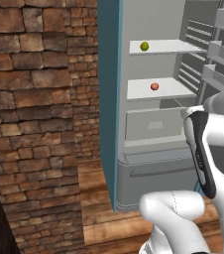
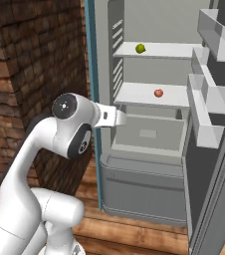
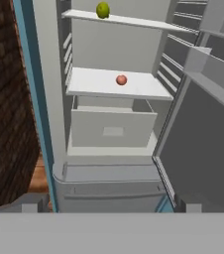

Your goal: Retrieve the pear and peach from the fridge and place them into the bowl on the dining table.

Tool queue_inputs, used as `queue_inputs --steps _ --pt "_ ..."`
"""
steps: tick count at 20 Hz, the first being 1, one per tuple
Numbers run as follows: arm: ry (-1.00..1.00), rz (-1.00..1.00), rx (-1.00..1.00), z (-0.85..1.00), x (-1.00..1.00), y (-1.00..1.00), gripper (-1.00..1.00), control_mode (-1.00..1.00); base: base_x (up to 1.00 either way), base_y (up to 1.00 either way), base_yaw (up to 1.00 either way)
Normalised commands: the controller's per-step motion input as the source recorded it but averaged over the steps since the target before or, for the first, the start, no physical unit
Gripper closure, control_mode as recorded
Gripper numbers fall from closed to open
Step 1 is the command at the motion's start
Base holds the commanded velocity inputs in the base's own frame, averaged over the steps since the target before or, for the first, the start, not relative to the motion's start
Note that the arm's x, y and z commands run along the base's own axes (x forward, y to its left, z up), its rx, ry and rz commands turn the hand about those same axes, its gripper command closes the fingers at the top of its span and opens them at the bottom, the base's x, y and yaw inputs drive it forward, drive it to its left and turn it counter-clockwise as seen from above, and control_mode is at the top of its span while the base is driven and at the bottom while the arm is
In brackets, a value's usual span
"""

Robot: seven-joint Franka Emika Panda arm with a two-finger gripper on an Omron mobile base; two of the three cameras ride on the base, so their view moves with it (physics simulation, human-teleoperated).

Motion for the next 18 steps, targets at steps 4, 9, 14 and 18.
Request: queue_inputs --steps 4,9,14,18 --pt "0.00 0.00 0.00 0.00 0.00 0.00 -1.00 1.00 0.12 0.01 0.00" --pt "0.00 0.00 0.00 0.00 0.00 0.00 -1.00 1.00 0.04 -0.12 0.00" --pt "0.00 0.00 0.00 0.00 0.00 0.00 -1.00 1.00 0.00 -0.60 0.00" --pt "0.00 0.00 0.00 0.00 0.00 0.00 -1.00 1.00 0.16 -0.44 0.00"
